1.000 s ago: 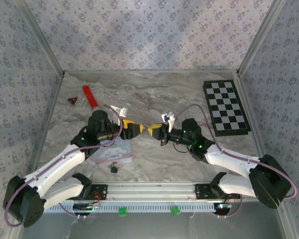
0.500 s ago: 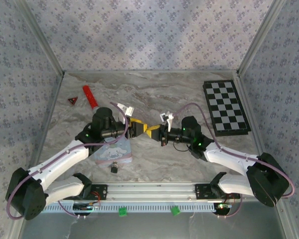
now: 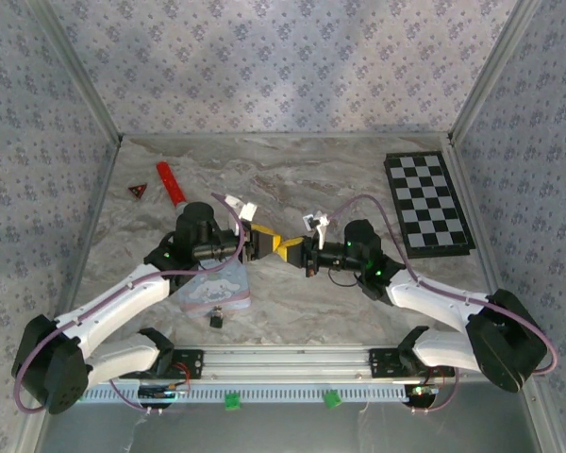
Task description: Unlock the padlock with the key
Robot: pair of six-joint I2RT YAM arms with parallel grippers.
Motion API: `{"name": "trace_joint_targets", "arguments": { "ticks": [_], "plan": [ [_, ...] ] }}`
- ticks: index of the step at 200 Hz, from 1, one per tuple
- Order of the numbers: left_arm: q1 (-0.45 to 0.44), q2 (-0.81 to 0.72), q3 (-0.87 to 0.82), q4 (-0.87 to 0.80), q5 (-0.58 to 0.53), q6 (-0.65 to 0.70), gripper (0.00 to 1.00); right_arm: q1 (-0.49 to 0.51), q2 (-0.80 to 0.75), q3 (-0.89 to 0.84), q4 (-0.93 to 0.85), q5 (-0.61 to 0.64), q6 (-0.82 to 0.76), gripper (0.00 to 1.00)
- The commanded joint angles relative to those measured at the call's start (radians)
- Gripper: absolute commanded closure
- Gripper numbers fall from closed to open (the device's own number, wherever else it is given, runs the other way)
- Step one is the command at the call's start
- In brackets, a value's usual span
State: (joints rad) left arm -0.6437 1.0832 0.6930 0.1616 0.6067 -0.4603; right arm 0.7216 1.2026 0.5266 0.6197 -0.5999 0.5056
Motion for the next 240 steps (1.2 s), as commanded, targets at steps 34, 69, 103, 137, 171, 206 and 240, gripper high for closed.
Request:
{"name": "trace_joint_targets", "arguments": {
  "ticks": [34,69,103,137,171,206,240],
  "plan": [
    [-0.009,0.010,0.039,0.035,0.071,0.023,0.70,-0.015,0.012,0.018,0.039,-0.025,0.022,1.00],
    [-0.010,0.007,0.039,0.034,0.062,0.028,0.73,-0.017,0.020,0.013,0.043,-0.026,0.025,1.00],
    [-0.009,-0.002,0.042,0.016,0.034,0.037,0.62,-0.016,0.022,0.010,0.049,-0.041,0.028,1.00],
    [-0.009,0.000,0.045,0.006,0.027,0.045,0.63,-0.015,0.024,0.009,0.049,-0.043,0.027,1.00],
    [-0.009,-0.011,0.042,0.013,0.027,0.043,0.67,-0.008,0.034,0.010,0.052,-0.046,0.030,1.00],
    [-0.006,-0.017,0.042,0.005,0.022,0.048,0.68,-0.004,0.041,0.012,0.051,-0.052,0.031,1.00],
    [-0.005,-0.016,0.040,0.014,0.027,0.034,0.70,-0.004,0.040,0.013,0.052,-0.047,0.029,1.00]
  ]
}}
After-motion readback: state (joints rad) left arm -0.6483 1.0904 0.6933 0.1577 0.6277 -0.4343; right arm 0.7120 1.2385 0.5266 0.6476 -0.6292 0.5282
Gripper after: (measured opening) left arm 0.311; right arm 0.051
